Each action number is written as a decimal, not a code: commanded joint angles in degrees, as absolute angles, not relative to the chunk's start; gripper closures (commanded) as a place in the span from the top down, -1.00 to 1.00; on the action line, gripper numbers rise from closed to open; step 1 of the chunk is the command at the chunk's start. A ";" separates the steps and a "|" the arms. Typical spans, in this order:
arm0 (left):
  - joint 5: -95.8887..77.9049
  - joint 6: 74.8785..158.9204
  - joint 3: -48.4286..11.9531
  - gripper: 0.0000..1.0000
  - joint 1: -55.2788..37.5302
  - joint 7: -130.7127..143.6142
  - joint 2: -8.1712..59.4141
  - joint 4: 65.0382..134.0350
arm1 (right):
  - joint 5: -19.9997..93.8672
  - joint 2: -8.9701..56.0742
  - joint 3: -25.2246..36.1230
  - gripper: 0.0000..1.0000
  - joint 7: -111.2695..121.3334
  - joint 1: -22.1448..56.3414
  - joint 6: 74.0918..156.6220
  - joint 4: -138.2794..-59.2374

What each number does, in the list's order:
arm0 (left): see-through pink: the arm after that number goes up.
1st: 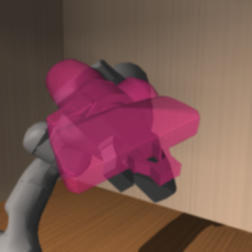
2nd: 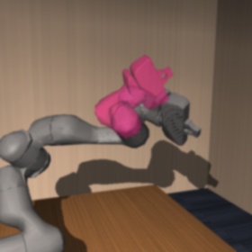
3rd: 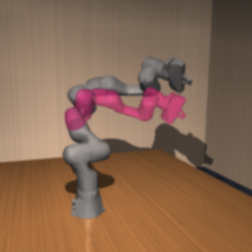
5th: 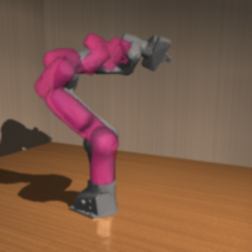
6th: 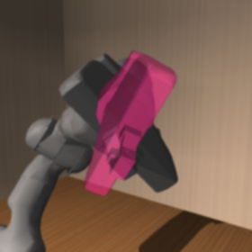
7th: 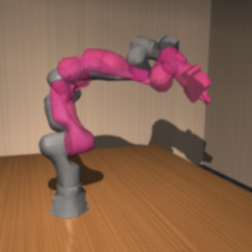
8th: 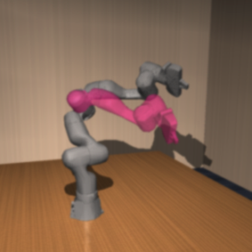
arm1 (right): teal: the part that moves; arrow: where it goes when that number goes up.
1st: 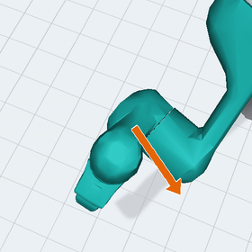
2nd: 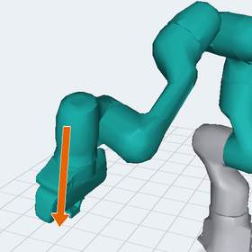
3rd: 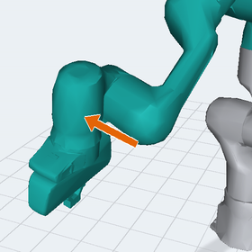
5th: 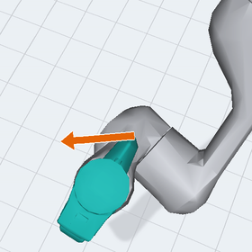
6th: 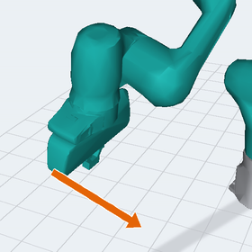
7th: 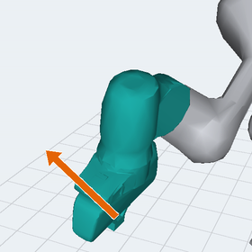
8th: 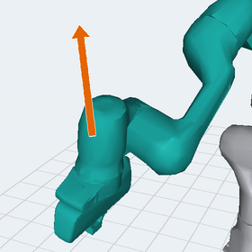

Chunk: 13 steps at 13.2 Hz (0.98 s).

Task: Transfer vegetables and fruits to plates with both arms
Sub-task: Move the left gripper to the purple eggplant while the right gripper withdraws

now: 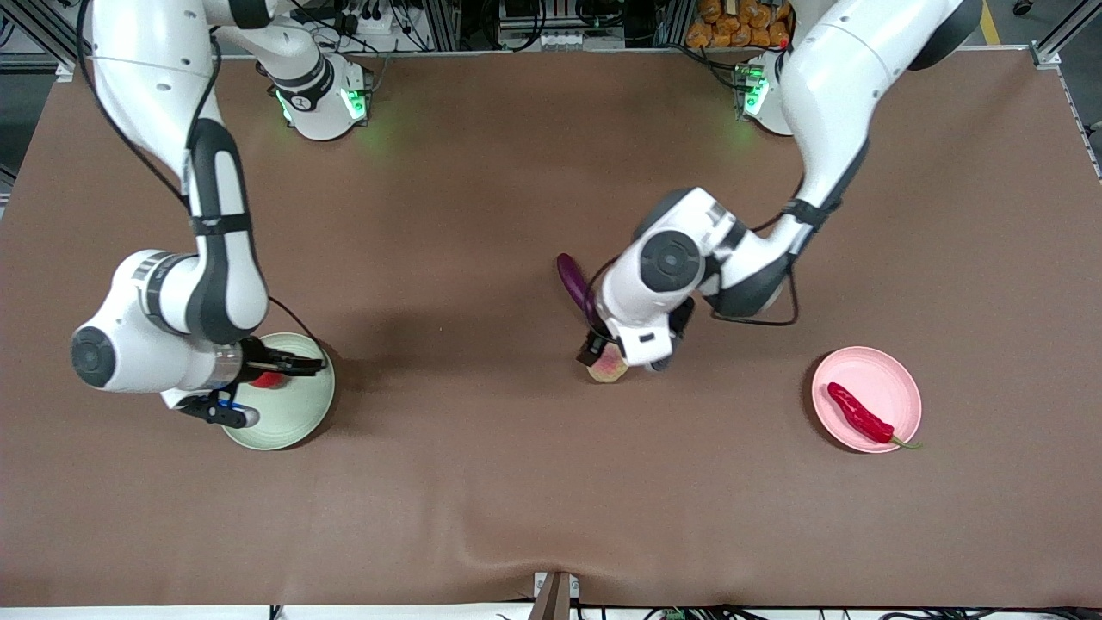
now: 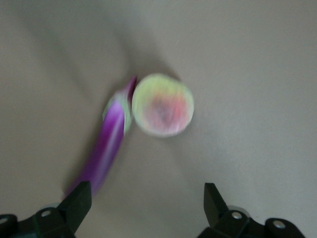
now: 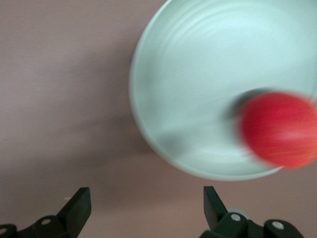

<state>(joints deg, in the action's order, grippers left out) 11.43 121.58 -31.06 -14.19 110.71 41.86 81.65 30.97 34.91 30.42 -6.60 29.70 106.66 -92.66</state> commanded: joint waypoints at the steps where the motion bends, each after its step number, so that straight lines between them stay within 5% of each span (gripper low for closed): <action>1: 15.54 124.01 -28.74 1.00 -16.77 121.35 42.63 82.00 | 35.92 34.10 30.32 1.00 -20.07 33.03 105.82 -91.50; 13: 19.60 126.83 -23.20 1.00 -24.08 124.98 45.88 85.95 | 63.36 36.65 27.86 1.00 -31.64 34.01 108.36 -90.00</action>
<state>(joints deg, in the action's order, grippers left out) 17.65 126.71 -23.72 -23.63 124.30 46.69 84.11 60.64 36.24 28.66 -30.69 34.26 107.39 -90.67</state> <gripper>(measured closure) 0.000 0.000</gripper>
